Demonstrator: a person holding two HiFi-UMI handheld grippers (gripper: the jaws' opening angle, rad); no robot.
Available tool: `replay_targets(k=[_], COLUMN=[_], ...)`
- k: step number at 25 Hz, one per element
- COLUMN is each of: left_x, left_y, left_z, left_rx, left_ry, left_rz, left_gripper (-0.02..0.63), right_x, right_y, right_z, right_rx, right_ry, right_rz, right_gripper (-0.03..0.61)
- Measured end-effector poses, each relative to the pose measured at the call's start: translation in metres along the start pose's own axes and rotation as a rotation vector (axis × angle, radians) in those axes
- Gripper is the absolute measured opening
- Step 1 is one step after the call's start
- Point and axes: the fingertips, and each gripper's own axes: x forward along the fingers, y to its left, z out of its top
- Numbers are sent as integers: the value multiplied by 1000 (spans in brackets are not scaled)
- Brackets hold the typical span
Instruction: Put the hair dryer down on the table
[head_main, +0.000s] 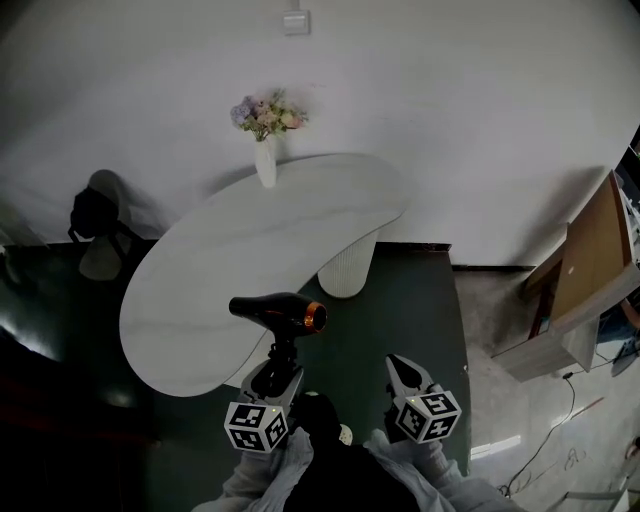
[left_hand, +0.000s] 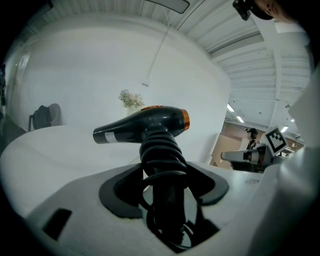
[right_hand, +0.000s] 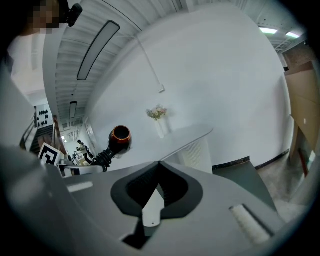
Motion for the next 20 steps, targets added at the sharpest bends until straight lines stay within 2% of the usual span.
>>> replay_targets(k=[5, 8, 15, 20], left_x=[39, 73, 163, 229], left_y=[16, 29, 56, 79], left_z=[8, 22, 84, 133], left_rx=[-22, -4, 34, 65], left_ry=[17, 29, 18, 17], left_rz=[8, 12, -5, -25], left_gripper=[267, 267, 267, 267], right_x=[30, 57, 135, 192], right_y=[-19, -37, -80, -109], right_z=[-1, 15, 81, 131], right_rx=[19, 22, -1, -73], right_ry=[27, 23, 7, -8], right_rz=[10, 4, -15, -45], right_gripper=[9, 9, 9, 9])
